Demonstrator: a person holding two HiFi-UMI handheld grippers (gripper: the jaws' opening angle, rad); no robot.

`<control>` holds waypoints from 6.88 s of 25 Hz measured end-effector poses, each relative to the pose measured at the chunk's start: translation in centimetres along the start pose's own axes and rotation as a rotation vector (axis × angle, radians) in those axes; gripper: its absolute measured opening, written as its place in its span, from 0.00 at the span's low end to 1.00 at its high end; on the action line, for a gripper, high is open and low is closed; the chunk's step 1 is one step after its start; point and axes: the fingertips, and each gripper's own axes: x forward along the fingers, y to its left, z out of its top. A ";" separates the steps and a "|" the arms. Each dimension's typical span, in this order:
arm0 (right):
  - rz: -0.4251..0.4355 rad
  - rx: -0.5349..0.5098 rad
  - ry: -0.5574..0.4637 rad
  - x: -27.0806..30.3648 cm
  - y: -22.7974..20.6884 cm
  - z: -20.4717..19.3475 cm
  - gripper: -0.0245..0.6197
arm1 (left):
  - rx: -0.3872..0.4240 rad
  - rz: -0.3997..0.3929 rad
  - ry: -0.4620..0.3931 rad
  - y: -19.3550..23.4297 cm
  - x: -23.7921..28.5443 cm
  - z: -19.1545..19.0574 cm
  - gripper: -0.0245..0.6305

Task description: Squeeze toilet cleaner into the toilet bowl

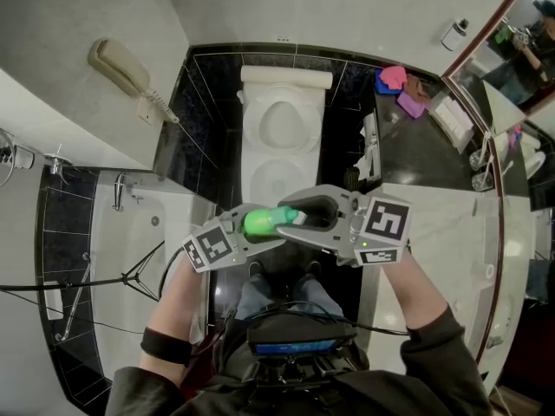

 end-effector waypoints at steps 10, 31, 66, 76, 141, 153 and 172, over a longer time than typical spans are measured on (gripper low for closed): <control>0.181 -0.717 0.350 -0.7 4.1 -1.6 0.28 | 0.014 -0.165 0.022 -3.0 0.1 0.1 0.32; -0.137 0.294 -0.212 -1.7 -1.8 1.2 0.50 | 0.039 0.258 -0.040 3.1 -1.0 0.4 0.32; -0.079 0.176 -0.078 -0.3 -1.2 0.0 0.27 | -0.019 0.051 -0.014 0.9 0.3 -0.3 0.32; 0.027 -0.314 0.177 -0.5 1.7 0.1 0.27 | -0.004 -0.097 0.012 -1.0 -0.1 -0.1 0.32; -0.817 -0.013 0.076 -15.7 -8.7 -12.5 0.28 | -0.167 0.520 -0.038 4.2 -2.2 -1.8 0.32; -0.800 0.001 0.073 -15.6 -8.7 -12.7 0.28 | -0.194 0.529 -0.036 4.2 -1.9 -2.4 0.32; -0.865 0.022 0.054 -14.6 -9.1 -14.5 0.28 | -0.418 0.318 -0.064 3.9 0.0 -6.2 0.32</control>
